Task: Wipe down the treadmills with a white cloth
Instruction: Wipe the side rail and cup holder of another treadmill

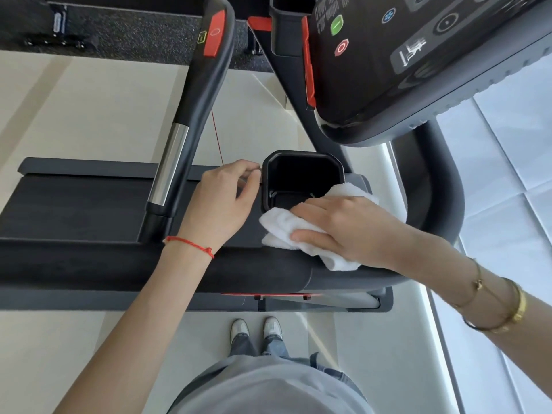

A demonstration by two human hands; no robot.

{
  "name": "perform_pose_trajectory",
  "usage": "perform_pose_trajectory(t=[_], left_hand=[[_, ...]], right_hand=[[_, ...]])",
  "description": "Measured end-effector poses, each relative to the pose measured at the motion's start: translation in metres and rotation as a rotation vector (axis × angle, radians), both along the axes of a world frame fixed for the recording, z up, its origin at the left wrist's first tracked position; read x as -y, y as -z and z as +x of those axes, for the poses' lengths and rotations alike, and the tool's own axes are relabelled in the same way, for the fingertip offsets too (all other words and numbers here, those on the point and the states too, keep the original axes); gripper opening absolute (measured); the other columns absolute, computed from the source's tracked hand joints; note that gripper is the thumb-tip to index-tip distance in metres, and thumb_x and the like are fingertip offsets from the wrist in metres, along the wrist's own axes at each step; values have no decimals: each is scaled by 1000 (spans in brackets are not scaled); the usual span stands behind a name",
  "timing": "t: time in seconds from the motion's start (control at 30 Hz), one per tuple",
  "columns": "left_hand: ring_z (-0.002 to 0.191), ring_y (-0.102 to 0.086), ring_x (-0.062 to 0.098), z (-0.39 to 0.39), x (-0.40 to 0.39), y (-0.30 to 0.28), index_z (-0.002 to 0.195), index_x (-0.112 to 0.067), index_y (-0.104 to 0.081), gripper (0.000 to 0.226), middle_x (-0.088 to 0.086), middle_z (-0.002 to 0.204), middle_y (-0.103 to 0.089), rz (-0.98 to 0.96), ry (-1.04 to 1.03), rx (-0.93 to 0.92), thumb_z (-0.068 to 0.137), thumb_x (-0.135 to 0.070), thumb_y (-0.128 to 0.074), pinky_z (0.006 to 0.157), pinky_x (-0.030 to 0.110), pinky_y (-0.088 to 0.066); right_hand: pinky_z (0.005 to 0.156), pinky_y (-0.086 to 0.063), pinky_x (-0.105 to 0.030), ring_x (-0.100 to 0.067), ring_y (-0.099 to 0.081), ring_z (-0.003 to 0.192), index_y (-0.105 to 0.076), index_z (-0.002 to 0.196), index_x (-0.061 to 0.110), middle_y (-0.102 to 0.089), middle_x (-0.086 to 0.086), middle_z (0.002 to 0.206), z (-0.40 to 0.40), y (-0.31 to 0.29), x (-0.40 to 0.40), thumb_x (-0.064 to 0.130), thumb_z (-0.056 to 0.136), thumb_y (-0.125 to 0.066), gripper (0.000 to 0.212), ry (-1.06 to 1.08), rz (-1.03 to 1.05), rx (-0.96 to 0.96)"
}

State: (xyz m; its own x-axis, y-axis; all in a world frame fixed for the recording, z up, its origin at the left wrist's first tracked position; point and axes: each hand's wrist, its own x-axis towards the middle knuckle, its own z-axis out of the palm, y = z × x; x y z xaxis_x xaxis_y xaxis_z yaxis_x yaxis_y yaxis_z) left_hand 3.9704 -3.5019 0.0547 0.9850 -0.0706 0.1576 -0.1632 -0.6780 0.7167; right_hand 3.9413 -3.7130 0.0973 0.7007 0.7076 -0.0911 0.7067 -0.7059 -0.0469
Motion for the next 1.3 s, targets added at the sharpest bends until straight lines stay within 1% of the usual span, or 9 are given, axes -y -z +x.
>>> perform_pose_trajectory(t=[0.13, 0.27, 0.43, 0.63, 0.7, 0.8, 0.97, 1.2, 1.3], left_hand=[[92, -67, 7, -2, 0, 1, 116, -19, -68, 26, -7, 101, -72, -18, 14, -8, 99, -28, -50, 87, 37, -56], [85, -67, 8, -1, 1, 3, 113, -17, -68, 25, -5, 94, -71, -18, 31, -2, 99, -27, -51, 82, 37, -55], [89, -64, 5, 1, 0, 5, 114, -18, -68, 25, -7, 97, -71, -2, 35, 13, 98, -28, -52, 83, 30, -55], [93, -66, 7, -1, 0, 3, 116, -18, -67, 29, -7, 101, -72, -10, 60, 14, 96, -34, -53, 87, 34, -55], [93, -66, 7, -1, 0, 3, 116, -18, -67, 31, -7, 100, -72, -15, 62, 9, 95, -35, -52, 87, 35, -55], [90, -66, 8, -1, 1, 3, 113, -17, -67, 27, -6, 98, -71, -8, 68, 7, 96, -33, -53, 84, 35, -55], [92, -66, 9, -1, 0, 2, 115, -16, -67, 27, -4, 101, -72, -4, 63, 4, 96, -30, -54, 84, 34, -55], [96, -67, 10, -1, 0, 2, 117, -16, -67, 29, -4, 103, -72, 2, 66, 17, 96, -31, -53, 89, 36, -55], [94, -67, 10, -2, 1, 3, 118, -15, -67, 28, -3, 103, -72, 6, 72, 31, 97, -29, -54, 88, 37, -55]], right_hand=[[80, -50, -30, -24, -64, 98, -68, 100, 10, -68, -2, 96, 6, -5, 33, 44, 99, -35, 47, -87, 25, 15], [71, -48, -37, -24, -62, 69, -62, 84, 11, -63, 0, 75, 8, 1, 5, 51, 99, -4, 72, -29, 48, 59], [53, -47, -38, -26, -58, 52, -58, 77, 9, -60, -2, 64, 4, 12, -16, 44, 97, -29, 49, 27, 154, 111], [72, -52, -35, -25, -65, 79, -66, 86, 6, -66, -6, 84, 8, 8, 32, 20, 87, -67, 14, -122, 100, 103], [72, -53, -35, -26, -66, 81, -68, 87, 7, -67, -6, 84, 12, 8, 35, 23, 90, -61, 18, -133, 110, 109], [57, -50, -38, -25, -59, 56, -61, 71, 8, -60, -3, 63, 11, 8, 8, 37, 96, -41, 43, -7, 215, 94], [43, -40, -30, -23, -50, 40, -54, 63, 10, -55, -1, 51, 6, 13, -22, 42, 93, -36, 48, 64, 250, 164], [71, -50, -29, -25, -65, 76, -66, 85, 3, -66, -6, 78, -3, 11, 21, 25, 93, -57, 26, 45, 230, 87], [92, -45, -25, -30, -68, 100, -67, 93, -2, -69, -14, 96, -13, 17, 23, 3, 78, -76, 19, 95, 271, 252]])
